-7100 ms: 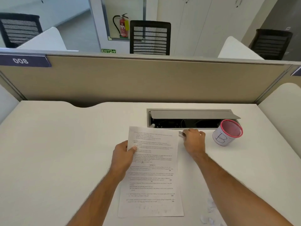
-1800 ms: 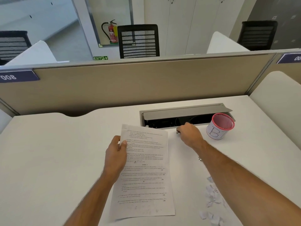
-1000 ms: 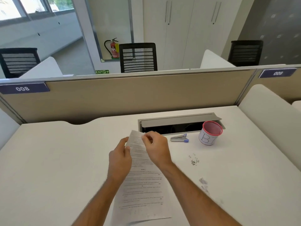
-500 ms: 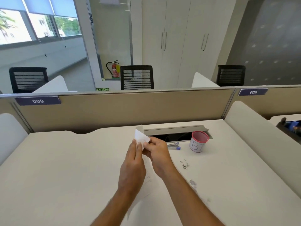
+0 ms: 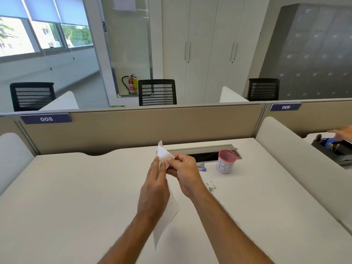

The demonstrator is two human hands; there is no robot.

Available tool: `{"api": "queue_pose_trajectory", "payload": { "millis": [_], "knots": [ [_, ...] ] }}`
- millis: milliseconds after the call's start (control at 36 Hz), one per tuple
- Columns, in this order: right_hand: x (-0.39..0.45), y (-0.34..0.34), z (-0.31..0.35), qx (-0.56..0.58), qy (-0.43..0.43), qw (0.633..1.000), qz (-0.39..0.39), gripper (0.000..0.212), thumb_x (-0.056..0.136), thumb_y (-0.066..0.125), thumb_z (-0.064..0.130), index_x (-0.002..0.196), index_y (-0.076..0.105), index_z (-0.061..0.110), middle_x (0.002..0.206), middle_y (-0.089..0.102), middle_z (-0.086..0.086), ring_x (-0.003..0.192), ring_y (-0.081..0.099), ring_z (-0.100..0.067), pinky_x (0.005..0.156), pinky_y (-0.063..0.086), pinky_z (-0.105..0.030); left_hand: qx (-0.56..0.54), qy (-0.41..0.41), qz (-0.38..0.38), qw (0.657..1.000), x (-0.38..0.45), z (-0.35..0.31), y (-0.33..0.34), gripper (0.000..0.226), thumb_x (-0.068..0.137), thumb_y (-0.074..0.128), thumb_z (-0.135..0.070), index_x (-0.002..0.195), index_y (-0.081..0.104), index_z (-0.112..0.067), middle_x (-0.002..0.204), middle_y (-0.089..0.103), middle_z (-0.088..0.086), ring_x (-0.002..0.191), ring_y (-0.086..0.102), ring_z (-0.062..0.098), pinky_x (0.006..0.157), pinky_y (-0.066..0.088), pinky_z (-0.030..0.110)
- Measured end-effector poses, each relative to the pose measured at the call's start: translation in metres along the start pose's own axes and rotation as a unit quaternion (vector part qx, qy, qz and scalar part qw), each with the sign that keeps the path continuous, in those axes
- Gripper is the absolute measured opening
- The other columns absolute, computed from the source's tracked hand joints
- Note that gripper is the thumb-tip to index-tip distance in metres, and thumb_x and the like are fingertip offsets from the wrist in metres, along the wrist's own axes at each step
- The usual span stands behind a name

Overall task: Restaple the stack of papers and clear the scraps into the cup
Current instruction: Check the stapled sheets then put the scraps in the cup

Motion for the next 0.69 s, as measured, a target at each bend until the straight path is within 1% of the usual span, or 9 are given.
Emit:
{"api": "queue_pose_trajectory", "payload": {
  "millis": [139, 222, 306, 361, 444, 500, 556, 639, 694],
  "knots": [
    [-0.004, 0.001, 0.007, -0.009, -0.005, 1.000, 0.002, 0.017, 0.098, 0.058, 0.003, 0.107, 0.071, -0.006, 0.104, 0.074, -0.022, 0.094, 0.075, -0.031, 0.081, 0.062, -0.038, -0.017, -0.008, -0.012, 1.000, -0.004, 0.002, -0.006, 0.072, 0.078, 0.082, 0.008, 0.143, 0.051, 0.006, 0.148, 0.052, 0.024, 0.128, 0.061, 0.037, 0.093, 0.056, 0.043],
    [-0.006, 0.005, 0.014, -0.014, -0.017, 1.000, 0.000, 0.018, 0.097, 0.056, -0.001, 0.107, 0.070, -0.005, 0.105, 0.074, -0.023, 0.097, 0.075, -0.033, 0.084, 0.062, -0.041, -0.062, -0.039, -0.027, 0.997, -0.010, 0.008, -0.010, 0.066, 0.089, 0.069, 0.008, 0.150, 0.043, 0.000, 0.153, 0.047, 0.020, 0.127, 0.061, 0.037, 0.090, 0.060, 0.047],
    [-0.005, 0.005, 0.024, -0.033, -0.037, 0.998, -0.032, 0.018, 0.094, 0.054, -0.003, 0.102, 0.071, -0.004, 0.101, 0.075, -0.022, 0.093, 0.075, -0.035, 0.084, 0.062, -0.046, -0.128, -0.102, -0.033, 0.986, -0.022, 0.014, -0.016, 0.057, 0.102, 0.050, -0.004, 0.156, 0.033, -0.014, 0.150, 0.051, 0.004, 0.122, 0.062, 0.029, 0.091, 0.060, 0.046],
    [-0.002, 0.006, 0.031, -0.056, -0.053, 0.996, -0.049, 0.021, 0.093, 0.052, -0.003, 0.099, 0.072, -0.001, 0.096, 0.076, -0.021, 0.088, 0.076, -0.035, 0.082, 0.063, -0.048, -0.168, -0.170, -0.015, 0.971, -0.031, 0.024, -0.014, 0.053, 0.105, 0.044, -0.009, 0.156, 0.034, -0.020, 0.142, 0.057, 0.002, 0.117, 0.062, 0.025, 0.091, 0.058, 0.042],
    [0.000, 0.011, 0.040, -0.094, -0.077, 0.991, -0.060, 0.021, 0.092, 0.053, 0.000, 0.098, 0.072, 0.001, 0.091, 0.077, -0.018, 0.086, 0.076, -0.033, 0.079, 0.063, -0.048, -0.209, -0.231, 0.011, 0.950, -0.041, 0.035, -0.010, 0.045, 0.103, 0.045, -0.006, 0.145, 0.046, -0.022, 0.127, 0.062, -0.003, 0.107, 0.061, 0.021, 0.081, 0.055, 0.032],
    [-0.001, 0.018, 0.045, -0.103, -0.094, 0.989, -0.051, 0.017, 0.094, 0.056, 0.003, 0.099, 0.071, 0.002, 0.091, 0.076, -0.017, 0.088, 0.076, -0.031, 0.077, 0.064, -0.045, -0.228, -0.267, 0.009, 0.936, -0.042, 0.043, -0.011, 0.031, 0.100, 0.048, -0.005, 0.126, 0.058, -0.019, 0.111, 0.064, -0.008, 0.100, 0.063, 0.020, 0.069, 0.051, 0.026],
    [-0.004, 0.027, 0.050, -0.091, -0.108, 0.990, -0.020, 0.014, 0.097, 0.061, 0.010, 0.102, 0.071, 0.002, 0.091, 0.076, -0.017, 0.086, 0.076, -0.028, 0.078, 0.064, -0.042, -0.249, -0.288, -0.006, 0.925, -0.038, 0.048, -0.015, 0.022, 0.097, 0.050, -0.007, 0.107, 0.063, -0.021, 0.098, 0.067, -0.008, 0.092, 0.067, 0.020, 0.061, 0.050, 0.020],
    [-0.009, 0.039, 0.053, -0.102, -0.124, 0.987, 0.015, 0.020, 0.099, 0.063, 0.023, 0.101, 0.072, 0.005, 0.091, 0.077, -0.010, 0.086, 0.076, -0.024, 0.080, 0.063, -0.037, -0.313, -0.312, -0.019, 0.897, -0.028, 0.049, -0.024, 0.020, 0.100, 0.053, -0.014, 0.105, 0.065, -0.030, 0.097, 0.069, -0.010, 0.087, 0.068, 0.013, 0.064, 0.054, 0.021],
    [-0.009, 0.039, 0.051, -0.140, -0.140, 0.980, -0.002, 0.019, 0.099, 0.062, 0.026, 0.099, 0.073, 0.010, 0.090, 0.077, -0.004, 0.087, 0.075, -0.019, 0.079, 0.063, -0.033, -0.368, -0.329, -0.027, 0.869, -0.024, 0.054, -0.028, 0.024, 0.099, 0.055, -0.013, 0.109, 0.067, -0.032, 0.102, 0.072, -0.010, 0.089, 0.069, 0.014, 0.073, 0.061, 0.032]
  ]
}}
Point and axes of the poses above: each hand's wrist, its own x-axis towards the middle knuckle, its own y-axis out of the palm, z = x × y, the point moved 6 cm from there along x, towards the middle knuckle
